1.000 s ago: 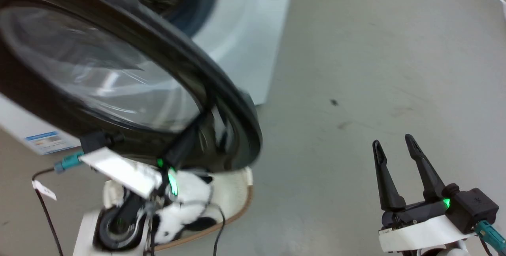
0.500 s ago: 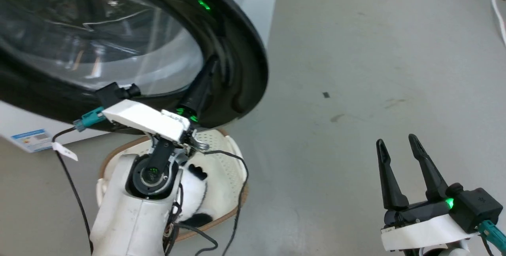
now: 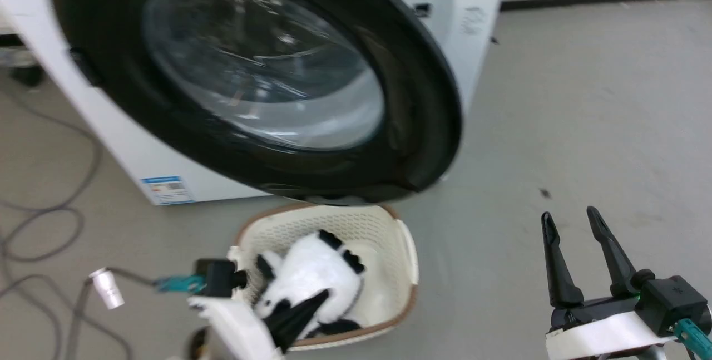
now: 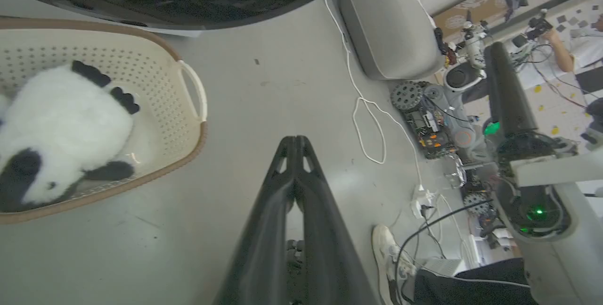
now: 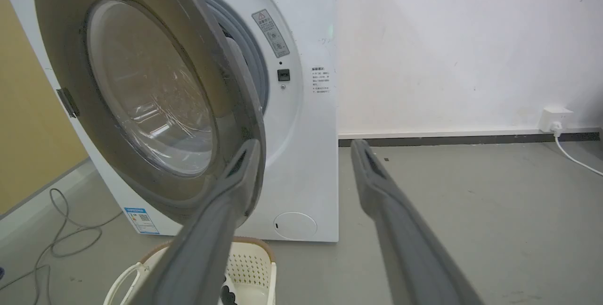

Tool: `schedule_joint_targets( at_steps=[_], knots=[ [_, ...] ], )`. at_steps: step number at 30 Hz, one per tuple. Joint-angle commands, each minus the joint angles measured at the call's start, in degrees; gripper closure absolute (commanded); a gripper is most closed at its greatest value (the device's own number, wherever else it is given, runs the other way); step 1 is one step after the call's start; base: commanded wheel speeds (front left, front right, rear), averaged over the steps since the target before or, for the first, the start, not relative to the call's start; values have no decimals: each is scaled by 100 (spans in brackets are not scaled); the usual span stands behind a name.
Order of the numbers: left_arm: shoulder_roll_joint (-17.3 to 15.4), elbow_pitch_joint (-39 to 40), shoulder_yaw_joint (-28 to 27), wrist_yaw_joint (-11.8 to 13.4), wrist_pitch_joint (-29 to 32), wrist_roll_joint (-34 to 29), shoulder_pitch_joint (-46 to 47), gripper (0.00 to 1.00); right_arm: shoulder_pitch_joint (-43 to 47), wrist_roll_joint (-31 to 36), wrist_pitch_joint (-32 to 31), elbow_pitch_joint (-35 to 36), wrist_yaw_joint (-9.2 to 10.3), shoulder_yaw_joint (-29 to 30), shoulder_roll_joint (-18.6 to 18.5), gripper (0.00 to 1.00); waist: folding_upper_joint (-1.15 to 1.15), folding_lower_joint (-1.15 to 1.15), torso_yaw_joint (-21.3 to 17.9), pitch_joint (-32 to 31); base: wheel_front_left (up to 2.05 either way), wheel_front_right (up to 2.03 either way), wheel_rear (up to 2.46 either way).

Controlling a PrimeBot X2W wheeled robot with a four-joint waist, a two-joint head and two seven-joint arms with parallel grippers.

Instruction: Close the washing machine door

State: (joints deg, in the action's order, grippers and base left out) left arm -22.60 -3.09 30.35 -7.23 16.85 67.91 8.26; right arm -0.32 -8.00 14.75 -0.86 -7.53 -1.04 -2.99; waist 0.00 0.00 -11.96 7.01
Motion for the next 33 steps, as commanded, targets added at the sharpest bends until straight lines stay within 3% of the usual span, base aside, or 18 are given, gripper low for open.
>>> schedule_joint_targets(
  at_steps=[1,4,5,8,11,14,20,21,22,23,27,28,29,30,33],
  knots=[
    [-146,-28,14,-25,-210,-216,-47,100,79,46,25,-8,4,2,12,0,0,0,400,-307,0,0,0],
    [-608,-378,110,-24,-1003,-1093,-125,100,135,65,25,-10,4,15,12,0,0,0,661,-424,0,0,0],
    [-694,-770,-137,74,-2008,-1675,-128,100,170,98,25,-12,4,-2,12,0,0,0,868,-533,0,0,0],
    [-638,-803,-502,250,-2983,-2098,-102,100,218,149,25,8,4,-7,12,0,0,0,1049,-622,0,0,0],
    [-498,-513,-1091,570,-3174,-2681,-203,100,260,198,25,36,4,-20,12,0,0,0,1178,-679,0,0,0],
    [-54,127,-1831,733,-3181,-3327,-543,100,304,255,25,27,4,-49,12,0,0,0,1272,-719,0,0,0],
    [596,669,-2054,604,-3183,-4581,-1278,100,396,325,25,4,4,-83,12,0,0,0,1394,-794,0,0,0],
    [667,651,-2029,564,-3183,-4742,-1367,75,414,337,25,-5,4,-99,12,0,0,0,1412,-798,0,0,0],
    [751,627,-2012,532,-3183,-4872,-1432,13,432,351,25,-16,4,-113,12,0,0,0,1433,-800,0,0,0],
    [842,607,-2006,486,-3183,-4960,-1476,0,447,363,25,-26,4,-126,12,0,0,0,1451,-801,0,0,0],
    [1072,543,-2091,300,-3184,-5225,-1532,0,484,390,25,-57,4,-193,12,0,0,0,1523,-785,0,0,0],
    [1142,554,-2169,267,-3184,-5226,-1522,0,491,405,25,-72,4,-232,3,5,0,0,1552,-775,0,0,0],
    [1189,561,-2220,229,-3184,-5246,-1506,0,490,418,25,-64,4,-272,-17,67,0,0,1584,-760,0,0,0],
    [1216,563,-2244,190,-3184,-5289,-1489,0,490,423,25,-47,4,-305,-39,100,0,0,1610,-745,0,0,0],
    [1247,545,-2214,92,-3184,-5422,-1435,0,446,449,25,-57,4,-453,-160,100,0,0,1666,-648,0,0,0]
  ],
)
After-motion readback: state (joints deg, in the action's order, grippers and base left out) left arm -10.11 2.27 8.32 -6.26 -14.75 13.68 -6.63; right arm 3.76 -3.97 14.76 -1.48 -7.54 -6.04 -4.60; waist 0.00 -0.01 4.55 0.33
